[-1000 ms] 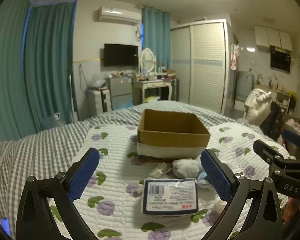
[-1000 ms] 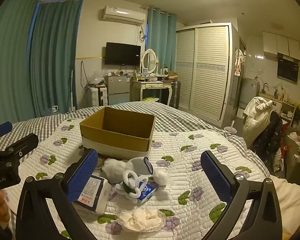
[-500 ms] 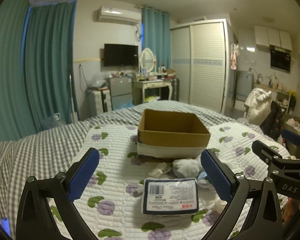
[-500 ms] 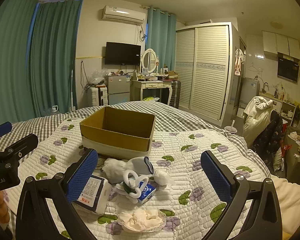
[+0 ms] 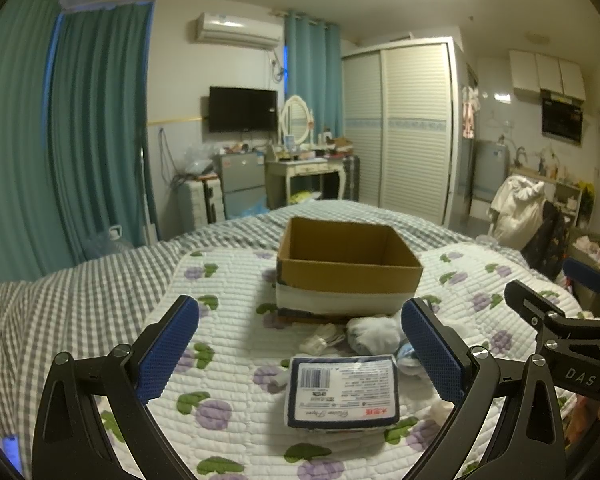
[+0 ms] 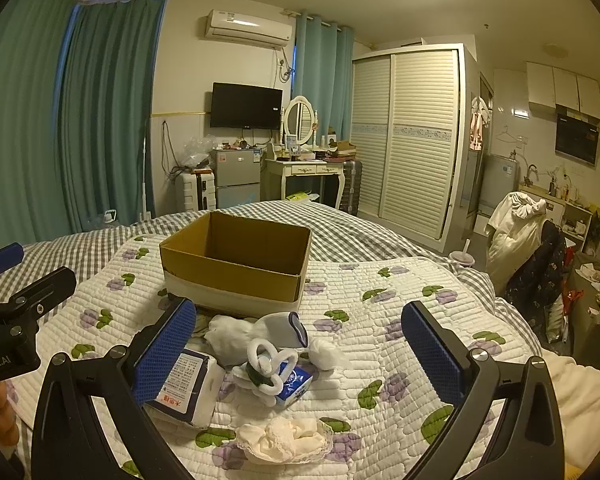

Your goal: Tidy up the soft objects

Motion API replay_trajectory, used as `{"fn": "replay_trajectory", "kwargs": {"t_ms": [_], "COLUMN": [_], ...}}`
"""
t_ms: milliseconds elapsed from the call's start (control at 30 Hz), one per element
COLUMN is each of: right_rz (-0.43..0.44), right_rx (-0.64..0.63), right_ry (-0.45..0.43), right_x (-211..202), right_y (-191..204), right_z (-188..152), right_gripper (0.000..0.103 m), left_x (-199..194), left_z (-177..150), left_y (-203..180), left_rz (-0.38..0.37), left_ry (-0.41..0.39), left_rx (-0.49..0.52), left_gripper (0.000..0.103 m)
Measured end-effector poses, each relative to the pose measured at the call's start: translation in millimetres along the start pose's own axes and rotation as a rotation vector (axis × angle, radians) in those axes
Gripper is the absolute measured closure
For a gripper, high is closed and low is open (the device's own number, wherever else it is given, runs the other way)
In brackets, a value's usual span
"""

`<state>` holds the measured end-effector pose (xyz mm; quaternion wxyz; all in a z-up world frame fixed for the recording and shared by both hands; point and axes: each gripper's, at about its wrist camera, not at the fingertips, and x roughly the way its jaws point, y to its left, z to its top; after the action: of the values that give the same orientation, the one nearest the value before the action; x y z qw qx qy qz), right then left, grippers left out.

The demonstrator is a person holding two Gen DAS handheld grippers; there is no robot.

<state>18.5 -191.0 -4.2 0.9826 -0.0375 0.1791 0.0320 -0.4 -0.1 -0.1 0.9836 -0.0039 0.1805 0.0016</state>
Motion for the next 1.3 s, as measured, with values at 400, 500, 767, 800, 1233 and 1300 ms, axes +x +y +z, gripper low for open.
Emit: {"fn": "replay_trajectory", "kwargs": {"t_ms": [400, 500, 767, 800, 1233, 1300], "right_rz": [0.002, 0.003, 0.002, 0.002, 0.013, 0.018], "right_rx": [0.002, 0.002, 0.002, 0.002, -0.020, -0.029], "right_ry": [0.006, 0.007, 0.006, 0.005, -0.015, -0.017], "right_x": [1.5, -0.5, -0.1, -0.2, -16.8, -22.8], "right_y": [1.5, 1.4, 1.3, 1.5, 0.5, -1.2], "right_z": [-3.9, -3.7, -3.2, -3.7, 4.8, 6.2], "right_gripper": [0.000, 0.000, 0.000, 0.000, 0.000, 0.000], "left_x": [0.0, 0.3, 0.6, 0.6, -12.3, -17.0], "left_z": [-1.4, -1.9, -1.8, -1.7, 6.0, 5.8], "left_y": [0.5, 0.6, 0.6, 0.5, -1.5, -2.5], "left_rz": [0.002, 0.002, 0.002, 0.001, -0.010, -0.012], "left_ry": [0.004, 0.003, 0.003, 0.003, -0.013, -0.010], "left_rx": [0.000, 0.000, 0.000, 0.000, 0.001, 0.003], "left_gripper": [0.000, 0.000, 0.000, 0.000, 0.000, 0.000]}}
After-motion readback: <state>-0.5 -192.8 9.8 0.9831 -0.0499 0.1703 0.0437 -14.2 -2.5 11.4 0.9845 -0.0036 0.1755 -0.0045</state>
